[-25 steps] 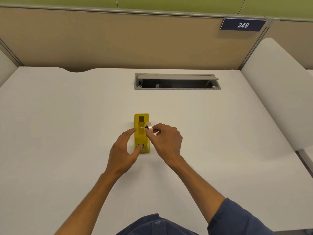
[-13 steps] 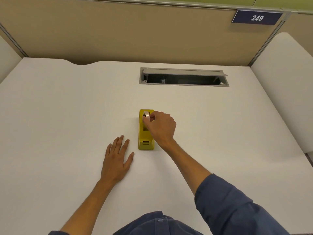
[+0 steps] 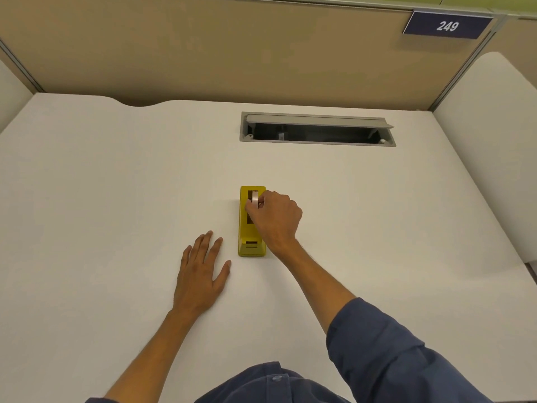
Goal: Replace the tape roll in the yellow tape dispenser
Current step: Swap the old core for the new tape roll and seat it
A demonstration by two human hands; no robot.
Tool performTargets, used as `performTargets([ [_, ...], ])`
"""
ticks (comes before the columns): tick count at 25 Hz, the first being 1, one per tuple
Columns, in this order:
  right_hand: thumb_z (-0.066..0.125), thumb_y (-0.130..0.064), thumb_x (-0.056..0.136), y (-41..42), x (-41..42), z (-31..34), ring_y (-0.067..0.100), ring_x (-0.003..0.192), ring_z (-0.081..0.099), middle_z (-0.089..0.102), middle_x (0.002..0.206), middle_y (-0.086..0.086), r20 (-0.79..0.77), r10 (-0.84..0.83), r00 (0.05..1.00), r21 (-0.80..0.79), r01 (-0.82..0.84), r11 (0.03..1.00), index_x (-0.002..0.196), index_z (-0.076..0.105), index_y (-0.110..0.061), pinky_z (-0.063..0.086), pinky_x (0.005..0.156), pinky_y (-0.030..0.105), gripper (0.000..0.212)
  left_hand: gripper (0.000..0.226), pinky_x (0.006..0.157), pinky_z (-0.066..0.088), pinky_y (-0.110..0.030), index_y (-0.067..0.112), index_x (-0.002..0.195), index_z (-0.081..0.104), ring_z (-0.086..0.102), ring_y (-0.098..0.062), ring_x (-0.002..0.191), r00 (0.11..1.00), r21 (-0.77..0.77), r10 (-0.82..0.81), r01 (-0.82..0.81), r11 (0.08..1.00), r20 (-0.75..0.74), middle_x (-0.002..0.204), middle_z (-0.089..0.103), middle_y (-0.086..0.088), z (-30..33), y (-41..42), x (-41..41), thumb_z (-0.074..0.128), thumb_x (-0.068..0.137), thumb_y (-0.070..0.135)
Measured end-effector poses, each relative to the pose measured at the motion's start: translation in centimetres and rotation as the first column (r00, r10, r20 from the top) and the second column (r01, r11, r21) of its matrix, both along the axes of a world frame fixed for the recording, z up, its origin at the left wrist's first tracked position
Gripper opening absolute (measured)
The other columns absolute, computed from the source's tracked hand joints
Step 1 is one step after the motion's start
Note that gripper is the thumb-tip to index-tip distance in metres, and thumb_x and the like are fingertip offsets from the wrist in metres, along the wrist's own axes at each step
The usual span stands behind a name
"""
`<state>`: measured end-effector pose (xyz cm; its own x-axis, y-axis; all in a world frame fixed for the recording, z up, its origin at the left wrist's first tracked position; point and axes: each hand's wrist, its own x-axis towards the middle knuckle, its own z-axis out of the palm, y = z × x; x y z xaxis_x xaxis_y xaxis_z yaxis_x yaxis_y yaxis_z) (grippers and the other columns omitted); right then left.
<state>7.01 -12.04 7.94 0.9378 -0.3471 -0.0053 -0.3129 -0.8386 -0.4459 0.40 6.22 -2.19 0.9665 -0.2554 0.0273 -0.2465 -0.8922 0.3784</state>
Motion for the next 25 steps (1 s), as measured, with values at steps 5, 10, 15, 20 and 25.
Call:
performTargets([
  [5,0.052,-0.045,0.088,0.2,0.3,-0.4,0.023,0.067,0.06,0.068,0.075,0.002,-0.019,0.018,1.0,-0.011,-0.018,1.0,0.079,0.065,-0.016,0.043,0.061,0.031,0.034,0.067,0.119,0.014,-0.04,0.025,0.146,0.028,0.016,-0.017,0.146,1.0,0.003,0.003,-0.003,1.0,0.007,0.158,0.022,-0.002,-0.2,0.0,0.0,0.016,0.09,0.061],
  [10,0.054,-0.044,0.087,0.4,0.7,-0.8,0.023,0.069,0.063,0.067,0.075,0.002,-0.021,0.022,1.0,-0.024,-0.022,0.999,0.078,0.064,-0.015,0.046,0.062,0.032,0.032,0.065,0.119,0.013,-0.039,0.026,0.146,0.028,0.015,-0.016,0.146,1.0,0.005,0.001,-0.001,1.0,0.011,0.158,0.021,-0.001,-0.2,0.0,0.0,0.018,0.091,0.059],
  [15,0.058,-0.048,0.086,-0.3,0.6,-1.1,0.023,0.077,0.063,0.067,0.088,0.0,-0.006,0.052,0.999,0.013,-0.052,0.999,0.096,0.062,-0.017,0.05,0.068,0.034,0.033,0.065,0.119,0.012,-0.038,0.026,0.146,0.027,0.015,-0.016,0.146,1.0,0.01,-0.001,0.001,1.0,0.012,0.158,0.021,-0.001,-0.2,0.0,0.0,0.019,0.091,0.059],
  [20,0.06,-0.046,0.085,-1.1,0.0,-1.0,0.022,0.092,0.063,0.058,0.119,-0.003,0.077,0.224,0.971,0.055,-0.229,0.972,0.126,0.054,-0.022,0.046,0.072,0.033,0.048,0.068,0.119,0.014,-0.039,0.025,0.146,0.029,0.016,-0.017,0.146,1.0,0.001,-0.002,0.002,1.0,0.021,0.157,0.023,-0.001,-0.1,0.0,0.0,0.016,0.09,0.061],
  [25,0.062,-0.034,0.082,-2.0,0.6,-0.9,0.025,0.084,0.063,0.047,0.127,0.002,-0.044,0.359,0.932,-0.041,-0.36,0.932,0.121,0.059,-0.022,0.05,0.068,0.032,0.041,0.068,0.119,0.014,-0.04,0.025,0.146,0.029,0.017,-0.018,0.146,1.0,0.002,0.0,0.0,1.0,0.018,0.157,0.023,-0.002,-0.2,0.1,0.0,0.016,0.09,0.061],
])
